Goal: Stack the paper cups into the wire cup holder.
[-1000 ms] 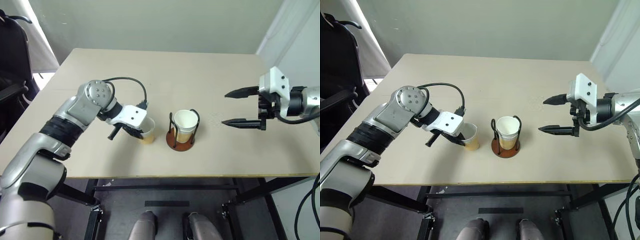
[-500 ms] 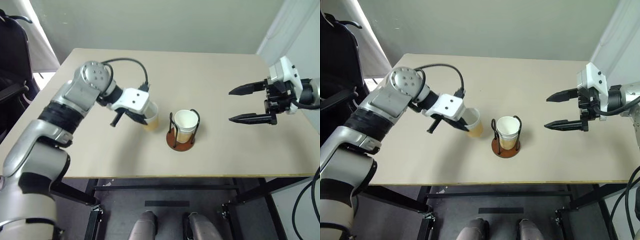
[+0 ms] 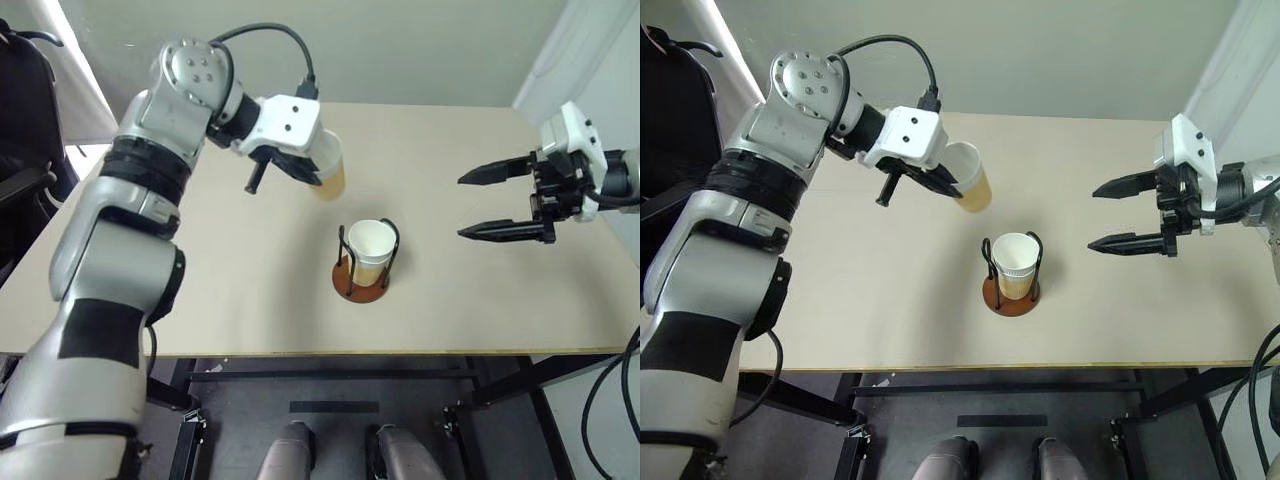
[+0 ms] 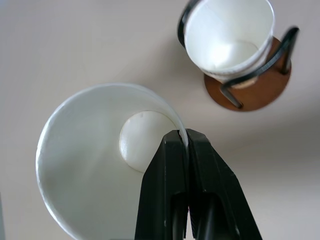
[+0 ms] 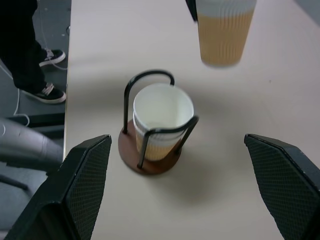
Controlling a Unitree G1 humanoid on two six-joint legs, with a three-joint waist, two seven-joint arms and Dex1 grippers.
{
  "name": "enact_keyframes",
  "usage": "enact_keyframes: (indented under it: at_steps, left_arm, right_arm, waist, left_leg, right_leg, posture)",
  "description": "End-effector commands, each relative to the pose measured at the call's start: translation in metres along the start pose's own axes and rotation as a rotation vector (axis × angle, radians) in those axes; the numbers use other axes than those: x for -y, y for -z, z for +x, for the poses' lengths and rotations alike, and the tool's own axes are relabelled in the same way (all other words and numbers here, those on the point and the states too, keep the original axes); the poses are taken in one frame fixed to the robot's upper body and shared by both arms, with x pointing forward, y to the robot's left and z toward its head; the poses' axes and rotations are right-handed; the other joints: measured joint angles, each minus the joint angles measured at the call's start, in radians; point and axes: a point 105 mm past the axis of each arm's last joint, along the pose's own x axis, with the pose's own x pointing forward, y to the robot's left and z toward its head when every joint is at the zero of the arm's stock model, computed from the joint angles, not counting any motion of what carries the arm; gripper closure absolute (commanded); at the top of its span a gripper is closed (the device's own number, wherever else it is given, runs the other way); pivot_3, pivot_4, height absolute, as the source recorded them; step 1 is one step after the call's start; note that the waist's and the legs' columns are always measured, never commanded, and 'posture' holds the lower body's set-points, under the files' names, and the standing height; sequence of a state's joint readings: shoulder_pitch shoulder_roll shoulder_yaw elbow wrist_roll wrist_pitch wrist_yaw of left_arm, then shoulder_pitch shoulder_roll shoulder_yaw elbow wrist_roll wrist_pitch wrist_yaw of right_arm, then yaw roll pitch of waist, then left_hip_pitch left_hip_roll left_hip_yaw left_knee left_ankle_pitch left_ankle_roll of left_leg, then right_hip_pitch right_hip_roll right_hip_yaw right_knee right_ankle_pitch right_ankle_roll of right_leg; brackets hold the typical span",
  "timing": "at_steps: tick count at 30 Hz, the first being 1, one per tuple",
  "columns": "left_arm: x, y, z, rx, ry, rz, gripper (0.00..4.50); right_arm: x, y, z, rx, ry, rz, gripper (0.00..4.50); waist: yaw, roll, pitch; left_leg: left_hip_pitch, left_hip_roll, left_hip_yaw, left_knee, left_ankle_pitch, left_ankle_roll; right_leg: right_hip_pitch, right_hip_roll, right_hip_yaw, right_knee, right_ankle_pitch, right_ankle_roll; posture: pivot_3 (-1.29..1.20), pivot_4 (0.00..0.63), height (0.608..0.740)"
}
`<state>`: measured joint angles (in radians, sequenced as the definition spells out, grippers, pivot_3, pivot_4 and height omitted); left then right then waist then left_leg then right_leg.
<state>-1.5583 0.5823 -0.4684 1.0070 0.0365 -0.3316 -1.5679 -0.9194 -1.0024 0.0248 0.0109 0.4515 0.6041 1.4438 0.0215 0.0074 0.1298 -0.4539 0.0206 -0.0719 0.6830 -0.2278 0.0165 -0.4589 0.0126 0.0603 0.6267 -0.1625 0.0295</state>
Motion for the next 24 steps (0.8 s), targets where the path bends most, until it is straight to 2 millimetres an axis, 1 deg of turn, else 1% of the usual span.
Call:
enact_keyframes:
  at_steps: [1, 3, 6, 14, 17, 20, 24]
  left_arm:
    - [-0.01, -0.01, -0.005, -0.001, -0.035, 0.061, 4.44]
    - [-0.008, -0.011, 0.001, 0.011, -0.016, 0.065, 4.44]
    - [-0.006, -0.014, 0.009, 0.03, 0.007, 0.081, 4.44]
    - [-0.012, -0.035, 0.025, 0.111, 0.001, 0.115, 4.44]
    - [-0.01, -0.041, 0.027, 0.147, 0.025, 0.108, 4.44]
    - [-0.009, -0.042, 0.026, 0.153, 0.035, 0.107, 4.44]
    - [-0.008, -0.047, 0.026, 0.197, 0.04, 0.073, 4.44]
  right_arm:
    - [-0.001, -0.029, -0.008, 0.051, 0.028, -0.081, 0.15]
    - [-0.001, -0.031, -0.007, 0.056, 0.034, -0.08, 0.15]
    - [-0.001, -0.03, -0.007, 0.052, 0.041, -0.065, 0.15]
    - [-0.005, -0.032, -0.004, 0.043, 0.05, -0.083, 0.15]
    - [-0.008, -0.033, -0.002, 0.049, 0.047, -0.082, 0.15]
    - [-0.01, -0.034, 0.001, 0.058, 0.042, -0.077, 0.15]
    - [-0.015, -0.036, 0.009, 0.07, 0.03, -0.071, 0.15]
  waist:
    - [0.001, 0.0, 0.0]
    - [0.001, 0.0, 0.0]
    - [0.004, 0.0, 0.0]
    - [0.004, 0.001, 0.001]
    - [0.003, 0.001, 0.001]
    - [0.002, 0.001, 0.001]
    - [0.003, 0.001, 0.001]
  left_leg:
    - [0.0, 0.0, -0.001, 0.0, 0.0, 0.0]
    - [0.0, 0.0, 0.0, 0.0, 0.0, 0.0]
    - [-0.001, -0.001, 0.0, 0.0, 0.0, 0.0]
    - [-0.001, -0.002, 0.001, 0.001, 0.0, 0.001]
    - [-0.001, -0.002, 0.001, 0.001, 0.0, 0.001]
    - [-0.001, -0.002, 0.001, 0.001, 0.0, 0.001]
    - [-0.001, -0.001, 0.0, 0.002, 0.0, 0.001]
  right_leg:
    - [0.0, 0.0, 0.0, 0.0, 0.0, 0.0]
    - [0.0, 0.0, 0.0, 0.0, 0.0, 0.0]
    - [0.0, 0.0, -0.001, 0.0, 0.0, 0.001]
    - [-0.001, 0.0, 0.0, 0.0, 0.0, 0.002]
    - [-0.001, 0.0, 0.0, 0.0, 0.0, 0.003]
    - [-0.001, 0.0, 0.001, 0.0, 0.001, 0.003]
    - [0.0, -0.001, 0.001, 0.0, 0.001, 0.003]
  posture:
    - [0.0, 0.15, 0.74]
    - [0.0, 0.15, 0.74]
    - [0.0, 0.15, 0.74]
    - [0.0, 0.15, 0.74]
    - [0.0, 0.15, 0.74]
    - [0.0, 0.15, 0.74]
    - [0.0, 0.15, 0.74]
